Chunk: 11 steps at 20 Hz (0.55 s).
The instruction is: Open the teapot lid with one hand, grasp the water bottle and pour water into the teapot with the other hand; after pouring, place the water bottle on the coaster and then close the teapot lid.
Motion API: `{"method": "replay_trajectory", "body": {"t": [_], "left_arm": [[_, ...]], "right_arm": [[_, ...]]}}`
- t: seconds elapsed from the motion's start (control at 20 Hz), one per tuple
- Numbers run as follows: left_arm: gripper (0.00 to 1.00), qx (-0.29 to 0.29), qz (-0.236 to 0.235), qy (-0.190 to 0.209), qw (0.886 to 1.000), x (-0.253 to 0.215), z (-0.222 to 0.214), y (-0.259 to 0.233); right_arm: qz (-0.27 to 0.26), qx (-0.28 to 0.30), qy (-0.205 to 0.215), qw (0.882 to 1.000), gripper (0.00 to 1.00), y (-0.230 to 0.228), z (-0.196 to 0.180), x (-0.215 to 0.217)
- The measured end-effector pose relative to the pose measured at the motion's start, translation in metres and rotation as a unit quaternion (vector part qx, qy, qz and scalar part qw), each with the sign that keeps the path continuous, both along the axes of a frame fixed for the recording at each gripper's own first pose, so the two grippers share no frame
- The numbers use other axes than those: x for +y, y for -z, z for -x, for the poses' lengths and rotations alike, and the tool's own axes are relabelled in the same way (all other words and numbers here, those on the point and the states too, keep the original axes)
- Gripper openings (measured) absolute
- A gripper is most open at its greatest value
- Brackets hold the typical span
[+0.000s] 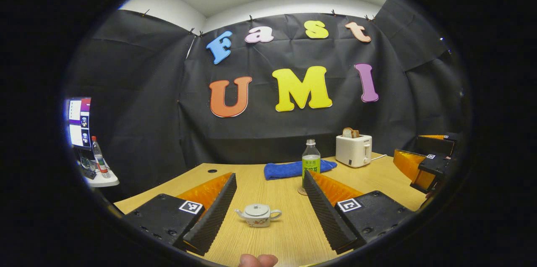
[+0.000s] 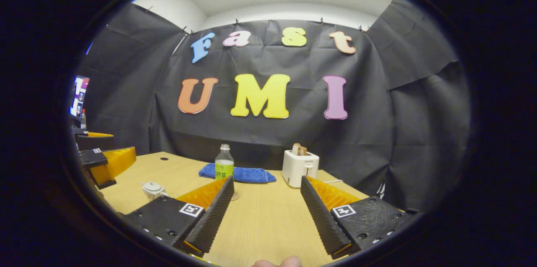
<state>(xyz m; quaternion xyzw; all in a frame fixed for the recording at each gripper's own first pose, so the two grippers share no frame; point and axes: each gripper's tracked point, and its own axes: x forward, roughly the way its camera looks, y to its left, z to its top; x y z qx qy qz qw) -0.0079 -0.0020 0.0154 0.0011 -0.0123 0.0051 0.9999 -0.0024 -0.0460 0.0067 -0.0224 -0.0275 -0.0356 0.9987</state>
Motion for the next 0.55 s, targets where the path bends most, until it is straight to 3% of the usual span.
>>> {"method": "replay_trajectory", "body": {"t": [0.55], "left_arm": [[1.00, -0.002, 0.010, -0.001, 1.000, 0.003, 0.002, -0.003]], "right_arm": [[0.005, 0.005, -0.010, 1.000, 0.95, 0.000, -0.002, 0.018]]}}
